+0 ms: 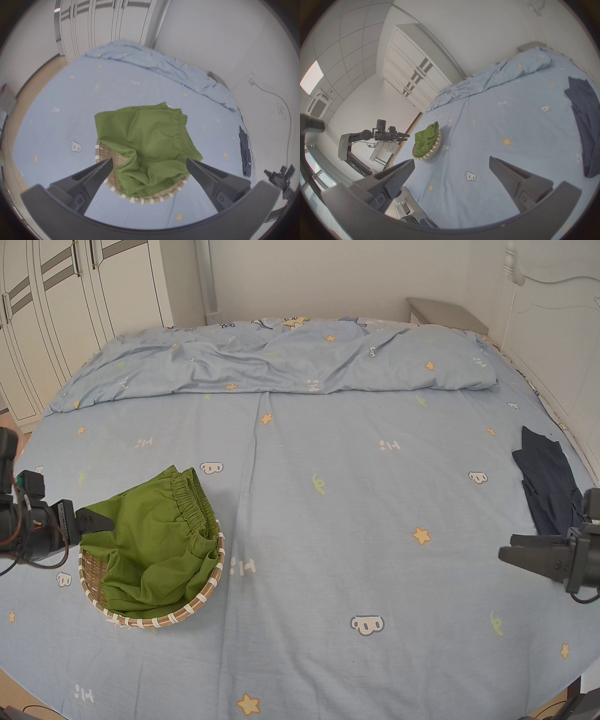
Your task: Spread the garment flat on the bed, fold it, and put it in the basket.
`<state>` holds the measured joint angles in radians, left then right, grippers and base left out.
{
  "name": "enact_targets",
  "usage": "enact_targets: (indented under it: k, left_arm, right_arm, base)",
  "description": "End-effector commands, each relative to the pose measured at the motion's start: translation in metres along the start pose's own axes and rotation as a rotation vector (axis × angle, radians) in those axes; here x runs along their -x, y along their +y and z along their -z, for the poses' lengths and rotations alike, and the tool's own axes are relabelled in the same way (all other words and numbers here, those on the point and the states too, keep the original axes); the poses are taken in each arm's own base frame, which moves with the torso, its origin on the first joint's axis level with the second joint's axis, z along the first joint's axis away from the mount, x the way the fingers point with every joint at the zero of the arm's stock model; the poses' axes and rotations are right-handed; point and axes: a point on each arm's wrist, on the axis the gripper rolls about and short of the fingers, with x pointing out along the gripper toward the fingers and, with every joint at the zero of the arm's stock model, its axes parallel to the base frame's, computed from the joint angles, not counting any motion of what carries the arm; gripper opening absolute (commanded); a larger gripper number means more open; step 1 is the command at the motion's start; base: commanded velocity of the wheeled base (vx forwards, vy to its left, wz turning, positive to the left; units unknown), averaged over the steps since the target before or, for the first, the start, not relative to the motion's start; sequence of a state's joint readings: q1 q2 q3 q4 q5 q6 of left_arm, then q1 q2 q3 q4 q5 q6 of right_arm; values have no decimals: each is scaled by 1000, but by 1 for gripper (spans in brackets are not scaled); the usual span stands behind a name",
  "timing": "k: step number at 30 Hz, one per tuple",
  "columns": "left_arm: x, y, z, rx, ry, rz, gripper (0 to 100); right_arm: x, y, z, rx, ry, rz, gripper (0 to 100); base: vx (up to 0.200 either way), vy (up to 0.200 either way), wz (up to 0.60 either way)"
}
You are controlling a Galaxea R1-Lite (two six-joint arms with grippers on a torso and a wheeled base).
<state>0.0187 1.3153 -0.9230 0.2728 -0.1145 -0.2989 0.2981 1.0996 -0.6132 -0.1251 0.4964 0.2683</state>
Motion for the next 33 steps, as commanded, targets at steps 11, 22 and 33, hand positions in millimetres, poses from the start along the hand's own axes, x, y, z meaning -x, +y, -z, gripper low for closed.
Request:
enact_targets:
  k: [11,22,33]
  left_arm:
    - [127,49,174,-53,-472,-35,100]
    - [100,68,233,21,-540,-194,100]
    - [86,68,243,-291,-655,20,100]
  right_arm:
    - [107,27,129,189,-338,122,100]
    - [110,24,183,147,-343,229,100]
    - [103,12,194,172,-368,391,100]
  base:
    - [0,0,0]
    - [0,0,0]
    - [0,0,0]
